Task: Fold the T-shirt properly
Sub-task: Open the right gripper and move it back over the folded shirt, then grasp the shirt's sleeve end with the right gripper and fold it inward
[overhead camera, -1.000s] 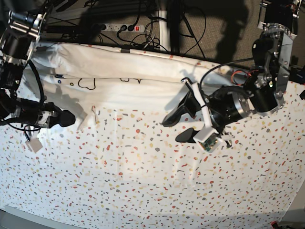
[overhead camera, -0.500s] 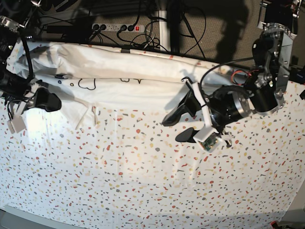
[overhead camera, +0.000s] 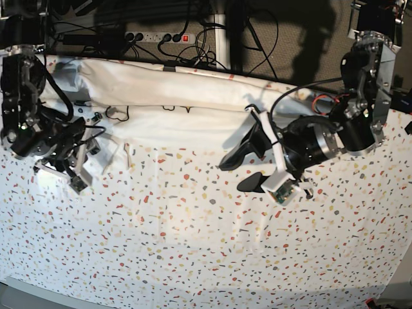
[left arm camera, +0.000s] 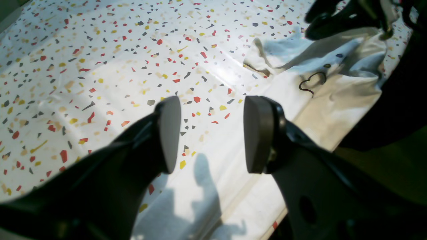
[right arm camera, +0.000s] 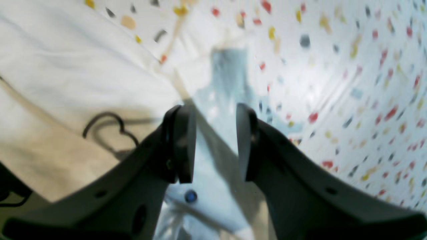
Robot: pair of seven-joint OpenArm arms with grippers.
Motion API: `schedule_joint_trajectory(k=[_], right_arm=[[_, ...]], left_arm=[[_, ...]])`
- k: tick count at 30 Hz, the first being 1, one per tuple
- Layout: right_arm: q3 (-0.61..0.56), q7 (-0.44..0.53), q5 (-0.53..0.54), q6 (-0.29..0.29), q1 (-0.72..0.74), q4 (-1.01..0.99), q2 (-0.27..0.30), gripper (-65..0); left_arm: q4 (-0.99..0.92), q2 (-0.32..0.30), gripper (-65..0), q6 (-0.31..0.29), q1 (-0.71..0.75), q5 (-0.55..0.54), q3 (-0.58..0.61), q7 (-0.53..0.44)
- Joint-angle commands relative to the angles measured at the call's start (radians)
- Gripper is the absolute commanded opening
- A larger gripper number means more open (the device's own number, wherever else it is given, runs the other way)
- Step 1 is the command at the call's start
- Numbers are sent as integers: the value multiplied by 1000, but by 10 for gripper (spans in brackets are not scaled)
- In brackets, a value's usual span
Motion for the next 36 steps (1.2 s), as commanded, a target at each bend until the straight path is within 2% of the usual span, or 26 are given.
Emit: schedule_joint_trajectory(k=[1,5,9,12,17,19,24,28,36], right_arm=[[-32,13,-23,4,27,12,16,-442],[-178,60,-157,4,48,-10,16,-442],[-262,94,-286,4,50,-68,16,-442],[-282,102,-334,3,50,-82,16,-442],[-282,141,-421,-60,50,-82,16,-442],[-282,143,-436,-82,50,-83,16,-442],[-282,204,-437,-80,52,-150,16,-442],[-282,214,-437,-81,64,-195,14,-446],[-282,214,-462,-82,64,-195,13,-607]], left_arm=[[16,-3,-354,3,-19,-18,-7,-24],[16,-3,-354,3,-19,-18,-7,-24],[16,-3,-354,3,-18,-18,-7,-24],[16,-3,-354,3,-18,-18,-7,-24],[16,-3,-354,3,-18,-18,-7,-23],[16,-3,-354,3,-16,-18,-7,-23],[16,-3,-354,3,-16,-18,-7,-24],[16,-3,-354,3,-16,-18,-7,-24],[16,-3,-354,3,-16,-18,-7,-24]])
